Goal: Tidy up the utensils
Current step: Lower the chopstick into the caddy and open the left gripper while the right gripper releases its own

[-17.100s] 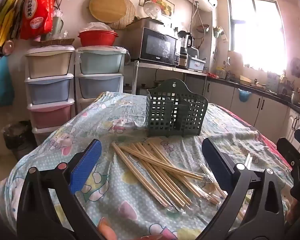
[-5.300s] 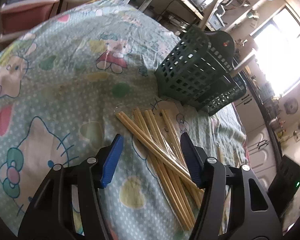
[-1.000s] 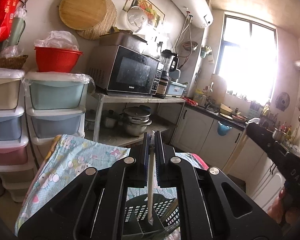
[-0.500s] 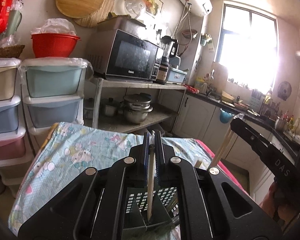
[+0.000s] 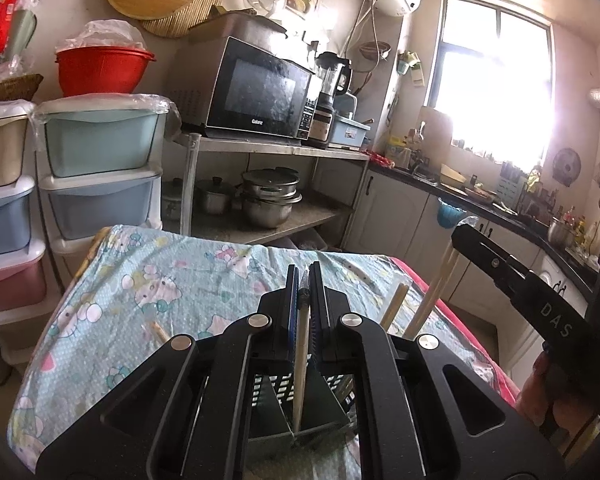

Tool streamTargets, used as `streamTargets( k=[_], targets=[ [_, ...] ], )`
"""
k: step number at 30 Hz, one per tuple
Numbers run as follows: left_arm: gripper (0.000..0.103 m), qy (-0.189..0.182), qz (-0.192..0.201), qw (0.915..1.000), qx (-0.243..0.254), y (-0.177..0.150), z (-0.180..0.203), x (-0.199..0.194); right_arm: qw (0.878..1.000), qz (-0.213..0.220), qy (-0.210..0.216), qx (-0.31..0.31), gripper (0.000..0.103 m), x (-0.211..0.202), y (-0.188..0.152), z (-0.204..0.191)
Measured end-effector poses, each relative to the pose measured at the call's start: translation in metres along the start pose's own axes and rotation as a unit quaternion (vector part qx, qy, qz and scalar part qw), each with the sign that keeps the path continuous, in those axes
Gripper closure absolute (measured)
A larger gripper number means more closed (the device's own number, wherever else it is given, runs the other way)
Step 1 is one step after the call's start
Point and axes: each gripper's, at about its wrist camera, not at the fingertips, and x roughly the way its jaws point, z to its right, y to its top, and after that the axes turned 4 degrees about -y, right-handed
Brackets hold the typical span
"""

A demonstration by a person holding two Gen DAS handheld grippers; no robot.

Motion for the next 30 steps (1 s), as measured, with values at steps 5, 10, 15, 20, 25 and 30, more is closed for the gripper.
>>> streamTargets(
  k=[5,10,15,20,25,30],
  targets=[
    [0.100,0.000,-0.006,1.0000,-0.004,-0.004,-0.003,0.000,1.000,-0.008,-0.006,0.003,0.096,0.000,-0.006,0.002],
    [0.100,0.000,-0.013,0.9999,-0.010,-0.007,-0.006,-0.002,1.000,-0.021,-0.004,0.012,0.084,-0.001,-0.011,0.006],
    [0.100,0.004,-0.018,0.9997,-0.014,-0.011,-0.009,-0.003,0.999,-0.031,-0.009,0.016,0.077,-0.005,-0.016,0.011],
    [0.071,0.023,-0.016,0.9994,-0.019,-0.015,-0.012,-0.010,0.999,-0.034,-0.016,0.015,0.070,-0.011,-0.021,0.014],
    [0.052,0.024,-0.011,0.9993,-0.026,-0.018,-0.015,-0.019,0.999,-0.038,-0.021,0.014,0.062,-0.017,-0.026,0.015],
    [0.023,0.038,0.001,0.9985,-0.039,-0.020,-0.020,-0.029,0.999,-0.034,-0.026,0.009,0.052,-0.025,-0.029,0.015]
  ],
)
